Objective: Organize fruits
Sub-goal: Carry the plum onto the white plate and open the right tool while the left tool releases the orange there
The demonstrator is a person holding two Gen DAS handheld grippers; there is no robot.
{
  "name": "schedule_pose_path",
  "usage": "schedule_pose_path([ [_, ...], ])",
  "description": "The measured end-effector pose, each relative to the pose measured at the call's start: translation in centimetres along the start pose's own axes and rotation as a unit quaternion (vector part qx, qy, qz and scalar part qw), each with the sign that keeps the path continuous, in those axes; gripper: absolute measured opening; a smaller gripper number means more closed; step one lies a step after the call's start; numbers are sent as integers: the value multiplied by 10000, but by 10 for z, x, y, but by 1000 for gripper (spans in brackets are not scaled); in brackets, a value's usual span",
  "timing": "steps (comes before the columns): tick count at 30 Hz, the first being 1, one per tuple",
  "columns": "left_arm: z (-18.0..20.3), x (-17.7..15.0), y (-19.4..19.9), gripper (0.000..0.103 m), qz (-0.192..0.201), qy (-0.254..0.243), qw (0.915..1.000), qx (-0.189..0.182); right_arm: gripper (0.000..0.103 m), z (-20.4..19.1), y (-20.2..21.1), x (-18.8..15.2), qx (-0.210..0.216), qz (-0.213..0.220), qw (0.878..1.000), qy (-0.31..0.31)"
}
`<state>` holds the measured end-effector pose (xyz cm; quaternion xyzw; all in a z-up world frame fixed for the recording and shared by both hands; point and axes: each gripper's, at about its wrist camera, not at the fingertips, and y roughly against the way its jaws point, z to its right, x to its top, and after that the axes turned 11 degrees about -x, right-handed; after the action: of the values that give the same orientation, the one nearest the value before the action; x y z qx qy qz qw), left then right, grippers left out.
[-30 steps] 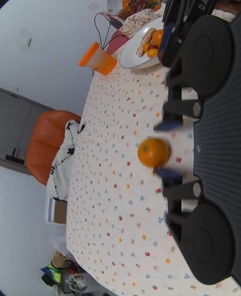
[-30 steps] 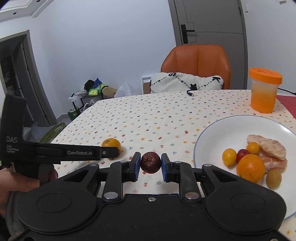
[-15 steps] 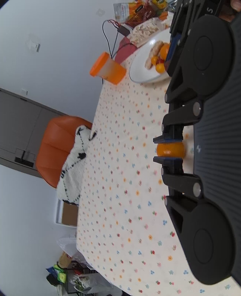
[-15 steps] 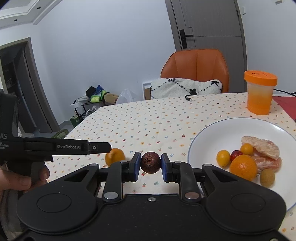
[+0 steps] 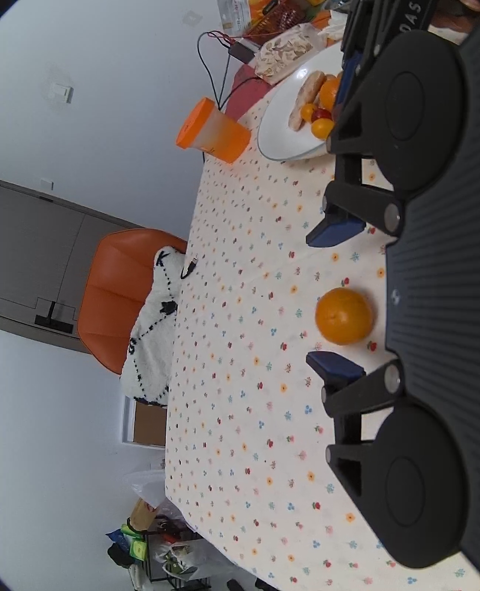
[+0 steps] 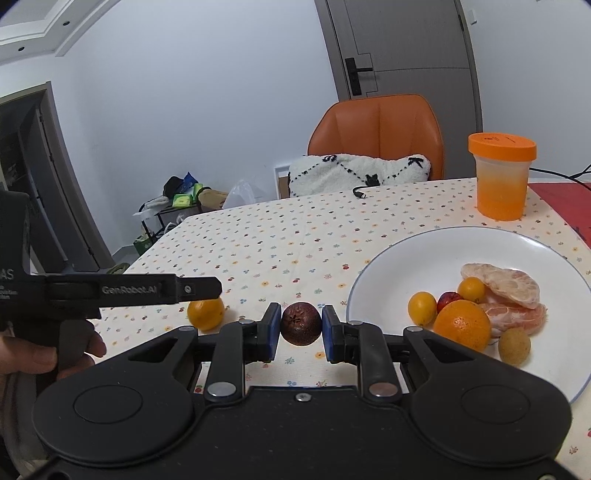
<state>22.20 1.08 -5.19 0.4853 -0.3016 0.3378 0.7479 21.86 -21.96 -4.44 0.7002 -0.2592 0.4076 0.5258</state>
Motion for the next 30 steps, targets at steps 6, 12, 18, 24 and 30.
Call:
schedule_pose_path([
  [6, -9, -6, -21, 45, -304, 138, 9994, 94, 22, 6, 2, 1, 2, 35, 10000, -71],
  [12, -2, -6, -18, 36, -269, 174, 9995, 44, 22, 15, 10, 2, -20, 127, 9998, -168],
  [18, 20, 0, -12, 36, -128, 4, 9997, -215, 22, 27, 20, 0, -121, 211, 9994, -266],
  [24, 44, 1, -12, 36, -99, -128, 9987, -479, 22, 45, 32, -2, -342, 255, 9983, -395],
  [30, 65, 0, -15, 36, -92, -260, 9973, -683, 22, 64, 42, -4, -529, 312, 9969, -491],
])
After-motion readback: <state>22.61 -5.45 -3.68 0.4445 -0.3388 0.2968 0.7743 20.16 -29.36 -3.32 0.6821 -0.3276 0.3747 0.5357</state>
